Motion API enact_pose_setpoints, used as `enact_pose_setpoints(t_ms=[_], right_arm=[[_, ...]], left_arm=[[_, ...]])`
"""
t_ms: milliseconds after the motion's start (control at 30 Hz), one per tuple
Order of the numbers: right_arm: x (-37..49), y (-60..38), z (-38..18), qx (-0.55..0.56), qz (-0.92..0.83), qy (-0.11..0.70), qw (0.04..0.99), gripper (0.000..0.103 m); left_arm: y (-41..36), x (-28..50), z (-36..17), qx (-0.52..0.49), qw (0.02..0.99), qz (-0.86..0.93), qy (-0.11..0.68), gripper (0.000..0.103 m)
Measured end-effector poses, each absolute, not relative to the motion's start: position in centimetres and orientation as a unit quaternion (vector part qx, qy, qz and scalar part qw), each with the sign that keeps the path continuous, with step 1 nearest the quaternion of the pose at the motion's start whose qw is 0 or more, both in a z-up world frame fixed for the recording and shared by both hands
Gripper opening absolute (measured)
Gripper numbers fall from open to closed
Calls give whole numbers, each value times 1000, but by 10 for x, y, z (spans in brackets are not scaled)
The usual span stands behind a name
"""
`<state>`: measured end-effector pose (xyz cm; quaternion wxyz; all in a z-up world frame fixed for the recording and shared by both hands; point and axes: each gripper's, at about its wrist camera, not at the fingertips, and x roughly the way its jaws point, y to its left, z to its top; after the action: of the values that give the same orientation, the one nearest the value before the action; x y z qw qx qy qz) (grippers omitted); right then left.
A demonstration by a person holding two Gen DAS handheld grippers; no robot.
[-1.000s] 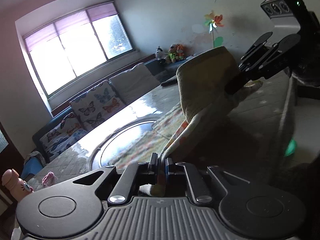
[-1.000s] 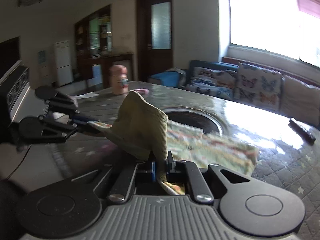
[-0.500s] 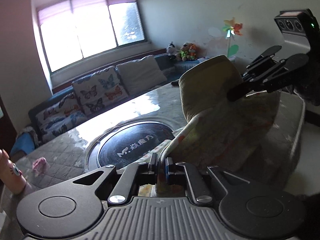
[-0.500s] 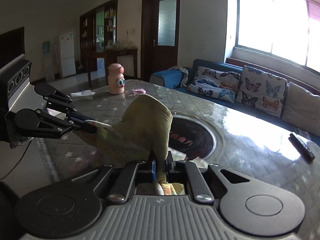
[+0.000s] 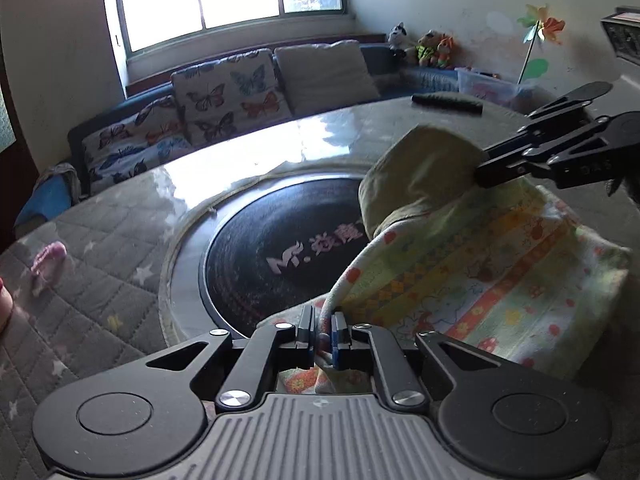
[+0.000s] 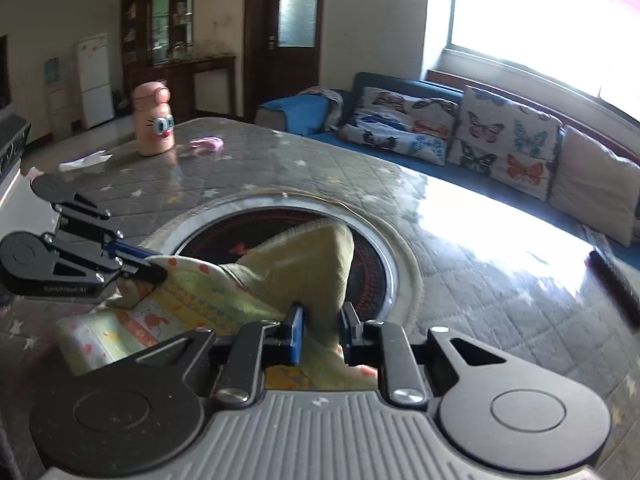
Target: Fold clothes
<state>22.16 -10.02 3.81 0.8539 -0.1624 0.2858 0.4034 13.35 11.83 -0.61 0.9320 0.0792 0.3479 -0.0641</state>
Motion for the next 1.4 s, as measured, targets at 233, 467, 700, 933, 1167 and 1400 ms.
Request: enact_pose_setpoints(t_ms=[233,467,700,933,1167,1400], right_arm=[[198,-136,14,-112,374,291,874,20],[204,-174,-20,-53,314,334,887,17],[213,-181,-8,-34,281,320,904,19],[236,-189,-12,22,231,333,914,28],[236,-193,-24,42,222,342,912,8],[225,-191,-20,22,186,321,928,2]], left_arm=[[119,135,-6,83,932,-60,349,11],[125,153,-1,103,930,-36,352,25],[140,156,0,77,930,24,359,27],[113,142,24,43,944,-46,325,27],[85,162,1,41,928,-90,359,26],[83,178,-9,59,926,-77,366,29]])
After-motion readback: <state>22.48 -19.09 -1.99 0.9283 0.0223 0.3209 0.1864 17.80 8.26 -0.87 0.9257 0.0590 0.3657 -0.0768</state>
